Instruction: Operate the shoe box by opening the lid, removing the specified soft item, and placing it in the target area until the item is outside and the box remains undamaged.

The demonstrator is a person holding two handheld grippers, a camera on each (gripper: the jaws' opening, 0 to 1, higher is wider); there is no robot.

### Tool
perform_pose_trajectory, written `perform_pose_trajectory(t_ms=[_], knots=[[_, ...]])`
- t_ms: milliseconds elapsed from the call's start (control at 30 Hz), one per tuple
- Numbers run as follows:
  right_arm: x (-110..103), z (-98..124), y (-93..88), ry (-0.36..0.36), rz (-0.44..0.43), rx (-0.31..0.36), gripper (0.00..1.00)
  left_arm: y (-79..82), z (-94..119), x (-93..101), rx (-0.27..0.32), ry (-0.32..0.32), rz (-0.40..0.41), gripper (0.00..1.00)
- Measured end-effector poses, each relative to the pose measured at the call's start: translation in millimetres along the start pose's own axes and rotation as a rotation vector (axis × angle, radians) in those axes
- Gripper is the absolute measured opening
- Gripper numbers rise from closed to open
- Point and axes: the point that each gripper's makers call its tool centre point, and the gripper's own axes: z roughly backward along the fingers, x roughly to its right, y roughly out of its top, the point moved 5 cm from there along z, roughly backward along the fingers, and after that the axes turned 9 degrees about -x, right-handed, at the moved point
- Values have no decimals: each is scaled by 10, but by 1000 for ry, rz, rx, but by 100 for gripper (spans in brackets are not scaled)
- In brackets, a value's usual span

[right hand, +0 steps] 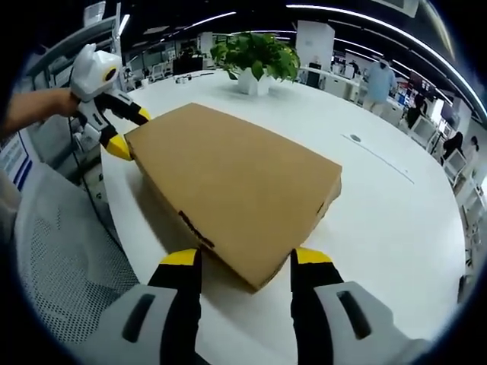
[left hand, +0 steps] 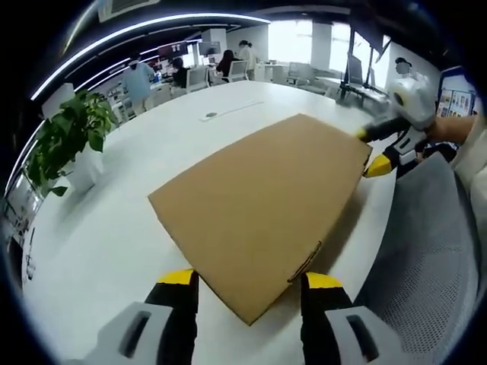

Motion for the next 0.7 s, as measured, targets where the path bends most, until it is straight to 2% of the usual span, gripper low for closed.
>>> perform_pose_trajectory(t_ms=[167,400,700], knots=[[17,16,-14,22,-7,25,42,-28,3,6,21,15,0,55],[23,41,-22,38,-43,55,41,-92,43,68,38,11,39,54],[12,81,-91,31,-89,65,34,-163,102,164,52,26,71,53]])
